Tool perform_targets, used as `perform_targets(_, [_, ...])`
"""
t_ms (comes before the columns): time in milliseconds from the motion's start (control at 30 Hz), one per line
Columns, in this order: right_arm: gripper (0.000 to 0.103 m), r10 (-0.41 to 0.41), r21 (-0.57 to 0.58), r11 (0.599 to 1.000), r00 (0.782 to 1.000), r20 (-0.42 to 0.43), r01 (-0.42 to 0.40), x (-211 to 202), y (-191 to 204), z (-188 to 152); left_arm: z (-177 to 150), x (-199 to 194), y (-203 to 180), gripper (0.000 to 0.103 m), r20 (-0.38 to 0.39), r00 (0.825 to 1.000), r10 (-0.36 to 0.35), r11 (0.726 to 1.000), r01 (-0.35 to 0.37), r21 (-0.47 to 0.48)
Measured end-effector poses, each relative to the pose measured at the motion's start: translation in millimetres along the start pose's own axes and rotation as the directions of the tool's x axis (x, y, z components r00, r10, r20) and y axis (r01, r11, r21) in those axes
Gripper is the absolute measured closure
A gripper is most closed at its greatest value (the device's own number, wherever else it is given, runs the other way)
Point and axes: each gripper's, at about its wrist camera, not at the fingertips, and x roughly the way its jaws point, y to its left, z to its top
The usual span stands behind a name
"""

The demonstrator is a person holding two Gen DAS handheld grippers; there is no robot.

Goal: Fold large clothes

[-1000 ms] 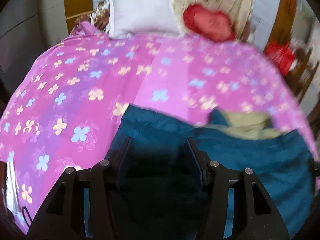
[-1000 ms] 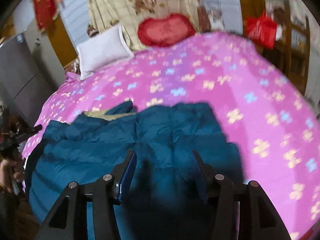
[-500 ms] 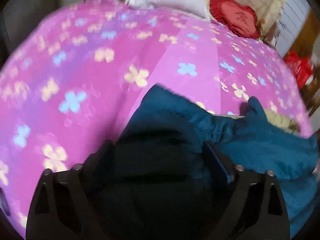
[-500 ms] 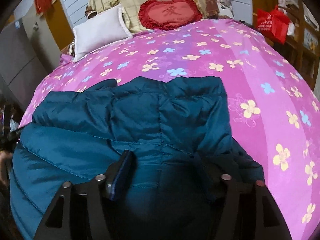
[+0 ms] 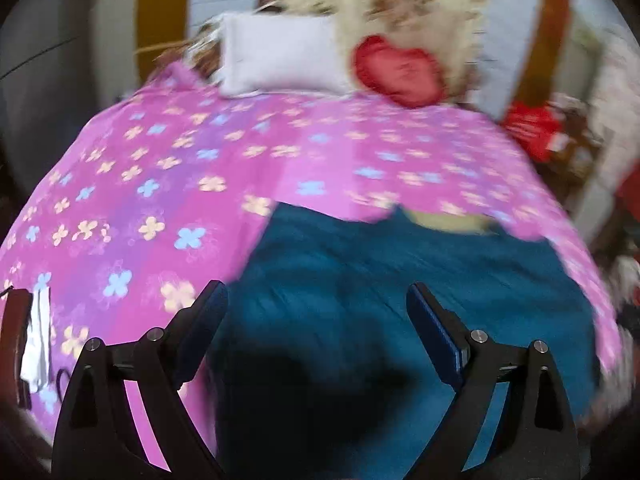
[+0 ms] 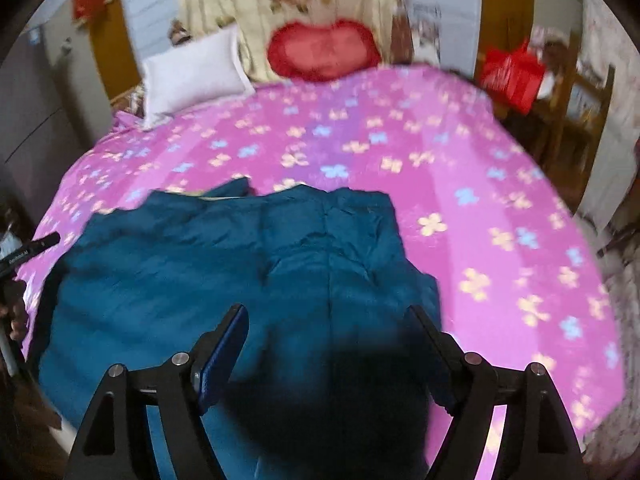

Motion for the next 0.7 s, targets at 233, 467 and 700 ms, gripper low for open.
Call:
perform_targets(233, [0.014, 0.027, 0.059, 0.998, 0.996, 0.086, -0.032, -93.4, 14.7, -76.8, -73.5, -72.4, -34.4, 0.0, -0.064, 0.995, -0.08, 0.996, 0.082, 0.028])
perform_targets(467, [0.014, 0.038, 0.095, 0.994, 0.997, 0.071, -0.045, -131.0, 29.2, -128.6, -116.1, -92.0, -53.1, 0.0, -0.11, 0.994, -0.022, 1.0, 0.02, -0.017])
perform_targets(700, [0.014, 0.002, 0.059, 0.998, 0.994, 0.113, -0.009, -162.1, 48.7, -146.4, -129.1, -122.1, -70.4, 0.0, -0.058, 0.998, -0.003, 1.0, 0.004, 0.021])
